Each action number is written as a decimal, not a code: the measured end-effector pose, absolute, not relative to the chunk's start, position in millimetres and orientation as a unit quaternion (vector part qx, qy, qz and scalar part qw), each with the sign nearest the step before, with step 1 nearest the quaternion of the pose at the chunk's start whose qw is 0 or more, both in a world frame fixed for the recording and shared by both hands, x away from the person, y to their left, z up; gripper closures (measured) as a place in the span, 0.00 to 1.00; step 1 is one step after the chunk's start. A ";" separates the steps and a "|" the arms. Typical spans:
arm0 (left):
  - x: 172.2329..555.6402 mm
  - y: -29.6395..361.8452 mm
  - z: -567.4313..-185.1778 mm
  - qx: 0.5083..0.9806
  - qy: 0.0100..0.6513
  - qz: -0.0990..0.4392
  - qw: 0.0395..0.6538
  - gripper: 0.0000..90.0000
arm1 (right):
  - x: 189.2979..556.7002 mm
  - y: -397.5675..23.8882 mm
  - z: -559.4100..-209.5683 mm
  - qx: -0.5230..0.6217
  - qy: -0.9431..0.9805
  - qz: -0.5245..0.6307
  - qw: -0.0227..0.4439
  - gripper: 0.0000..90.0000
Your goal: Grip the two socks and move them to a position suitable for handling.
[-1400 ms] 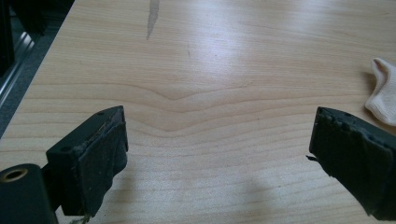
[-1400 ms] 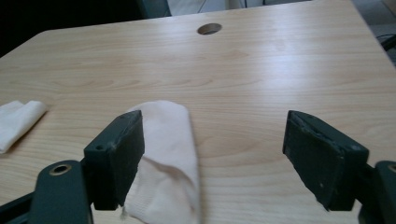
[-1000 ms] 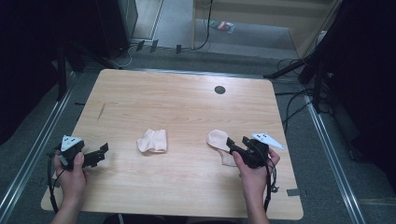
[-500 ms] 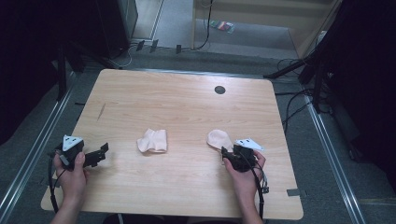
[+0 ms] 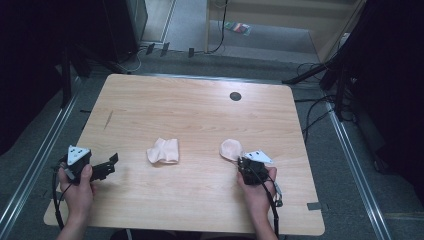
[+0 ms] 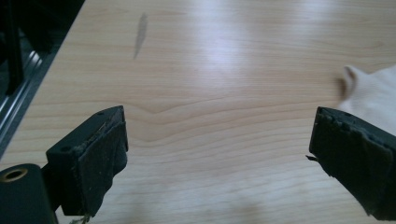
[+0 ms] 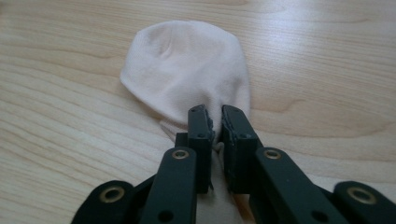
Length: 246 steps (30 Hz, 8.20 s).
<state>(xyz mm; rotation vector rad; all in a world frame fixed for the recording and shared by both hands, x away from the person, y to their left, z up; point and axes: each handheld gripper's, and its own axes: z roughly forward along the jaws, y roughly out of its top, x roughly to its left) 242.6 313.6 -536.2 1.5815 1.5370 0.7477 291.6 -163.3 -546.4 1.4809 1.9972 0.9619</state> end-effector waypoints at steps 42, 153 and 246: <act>219.5 205.5 -529.2 0.712 0.484 0.214 0.461 0.05 | 220.9 -59.1 -526.5 0.360 0.809 0.452 0.110 0.68; 226.2 164.3 -551.9 0.797 0.423 0.140 0.408 0.82 | 207.1 -72.7 -518.8 0.297 0.803 0.470 0.215 0.97; 231.2 190.8 -545.6 0.766 0.443 0.147 0.443 0.66 | 253.2 -143.7 -544.5 0.482 0.780 0.343 0.204 0.77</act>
